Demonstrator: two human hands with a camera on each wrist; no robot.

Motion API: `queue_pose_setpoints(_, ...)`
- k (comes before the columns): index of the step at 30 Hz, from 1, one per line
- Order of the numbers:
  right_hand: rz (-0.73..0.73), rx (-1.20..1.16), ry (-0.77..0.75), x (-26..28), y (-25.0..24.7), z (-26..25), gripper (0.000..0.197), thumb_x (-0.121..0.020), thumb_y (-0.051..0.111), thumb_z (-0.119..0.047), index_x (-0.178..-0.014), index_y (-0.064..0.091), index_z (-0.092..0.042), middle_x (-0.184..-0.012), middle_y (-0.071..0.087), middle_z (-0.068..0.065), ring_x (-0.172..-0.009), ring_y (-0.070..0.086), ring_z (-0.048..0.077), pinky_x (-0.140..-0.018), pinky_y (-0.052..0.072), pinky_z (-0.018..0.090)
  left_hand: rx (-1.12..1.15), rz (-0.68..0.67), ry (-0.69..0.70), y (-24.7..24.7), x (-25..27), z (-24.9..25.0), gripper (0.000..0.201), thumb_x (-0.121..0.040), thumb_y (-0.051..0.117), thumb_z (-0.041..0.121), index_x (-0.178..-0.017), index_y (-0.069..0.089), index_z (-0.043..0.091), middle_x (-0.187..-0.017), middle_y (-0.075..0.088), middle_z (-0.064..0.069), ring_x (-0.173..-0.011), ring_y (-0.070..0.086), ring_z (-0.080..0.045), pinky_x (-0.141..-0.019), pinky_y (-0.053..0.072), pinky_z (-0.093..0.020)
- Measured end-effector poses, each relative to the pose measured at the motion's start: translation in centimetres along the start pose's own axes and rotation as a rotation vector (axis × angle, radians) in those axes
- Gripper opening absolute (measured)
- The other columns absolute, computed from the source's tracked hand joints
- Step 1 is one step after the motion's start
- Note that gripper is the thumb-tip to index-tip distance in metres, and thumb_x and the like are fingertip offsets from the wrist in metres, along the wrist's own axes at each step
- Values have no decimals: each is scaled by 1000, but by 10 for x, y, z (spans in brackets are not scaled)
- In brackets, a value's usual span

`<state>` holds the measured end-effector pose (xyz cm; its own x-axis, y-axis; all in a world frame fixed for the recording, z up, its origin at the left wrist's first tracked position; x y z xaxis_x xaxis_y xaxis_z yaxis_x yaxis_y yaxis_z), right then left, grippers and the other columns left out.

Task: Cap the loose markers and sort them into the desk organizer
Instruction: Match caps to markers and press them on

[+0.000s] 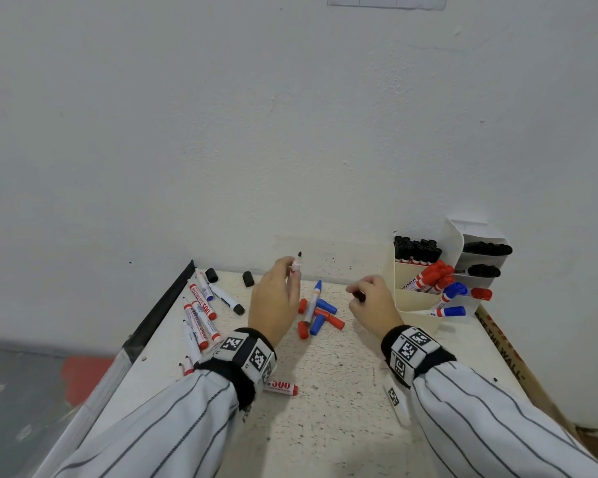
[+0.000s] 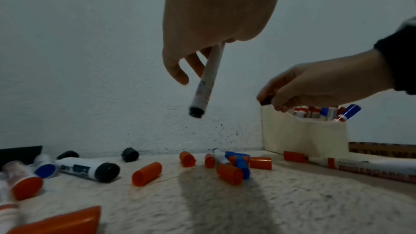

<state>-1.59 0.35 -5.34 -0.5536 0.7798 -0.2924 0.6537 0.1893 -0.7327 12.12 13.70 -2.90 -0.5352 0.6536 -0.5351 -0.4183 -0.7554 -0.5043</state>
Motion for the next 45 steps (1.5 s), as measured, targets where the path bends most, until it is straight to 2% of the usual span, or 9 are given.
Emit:
queue_pose_setpoints(5, 119, -206, -105, 3, -16, -23, 25, -87, 54, 2, -107, 61, -9, -101, 57, 1, -78, 48, 2, -69, 37, 0, 124, -155, -104, 15, 10, 11, 30, -98, 43, 25, -123, 53, 13, -98, 60, 0, -76, 52, -6, -65, 41, -15)
queue_pose_setpoints(15, -90, -288, -196, 25, -17, -35, 26, -88, 49, 7, -99, 62, -12, -97, 58, 0, -85, 54, 8, -74, 39, 2, 107, -300, -110, 18, 45, 13, 27, -97, 47, 20, -118, 62, 15, -102, 65, -3, -89, 57, -15, -78, 45, -28)
queue_pose_setpoints(19, -14, -264, -211, 28, -23, -32, 26, -89, 47, 6, -103, 63, -8, -96, 55, -4, -88, 53, 8, -77, 37, 3, 99, -273, -146, 16, 51, 12, 28, -98, 45, 22, -120, 61, 14, -93, 63, -1, -75, 51, -9, -64, 39, -19)
queue_pose_setpoints(25, -266, -291, -168, 38, -13, -31, 24, -89, 51, 2, -103, 63, -13, -92, 62, -3, -82, 57, 4, -75, 42, 6, 171, -325, -205, 3, 58, 17, 26, -91, 57, 25, -115, 66, 19, -95, 67, -2, -79, 57, -11, -75, 47, -24)
queue_pose_setpoints(27, -266, -341, -113, 42, -12, -36, 12, -92, 53, -11, -88, 61, -19, -78, 60, -2, -68, 53, 4, -64, 42, 7, 138, -360, -179, -1, 61, 16, 24, -84, 64, 15, -108, 68, 16, -89, 62, -4, -68, 49, -6, -67, 42, -18)
queue_pose_setpoints(31, -181, -286, -72, 48, -9, -51, 43, -98, 42, -31, -56, 46, -21, -54, 38, -5, -52, 34, 9, -50, 30, 14, 194, -312, -226, -9, 67, 14, 27, -80, 71, 14, -105, 60, 17, -88, 60, 4, -74, 56, -7, -68, 49, -19)
queue_pose_setpoints(35, -177, -321, 34, 51, -2, -57, 50, -99, 39, -33, -51, 37, -17, -52, 32, -4, -50, 30, 10, -50, 23, 21, 6, -287, -116, -15, 72, 12, 20, -91, 56, 30, -107, 67, 22, -82, 67, 6, -64, 53, -6, -61, 47, -27)
queue_pose_setpoints(38, -189, -374, 41, 52, 4, -61, 47, -99, 37, -33, -55, 39, -14, -52, 32, -2, -49, 29, 12, -51, 25, 25, -19, -373, -101, -17, 74, 16, 25, -98, 42, 27, -99, 65, 17, -66, 55, 6, -58, 46, -9, -58, 42, -29)
queue_pose_setpoints(45, -238, -422, -53, 54, 4, -67, 40, -99, 36, -27, -63, 41, -10, -54, 31, 0, -48, 27, 10, -52, 24, 25, 378, -665, -502, -25, 76, 36, 35, -102, 24, 36, -76, 40, 19, -60, 32, 4, -38, 23, -6, -34, 21, -16)
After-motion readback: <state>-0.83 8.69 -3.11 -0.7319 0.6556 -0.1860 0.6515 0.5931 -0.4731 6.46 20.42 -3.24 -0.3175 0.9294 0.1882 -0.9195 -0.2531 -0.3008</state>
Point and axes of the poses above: each hand's wrist, its own x-axis away from the middle knuckle, its own y-axis out of the palm, z = x × y, the point moved 2 cm from there along -x, towards the middle knuckle
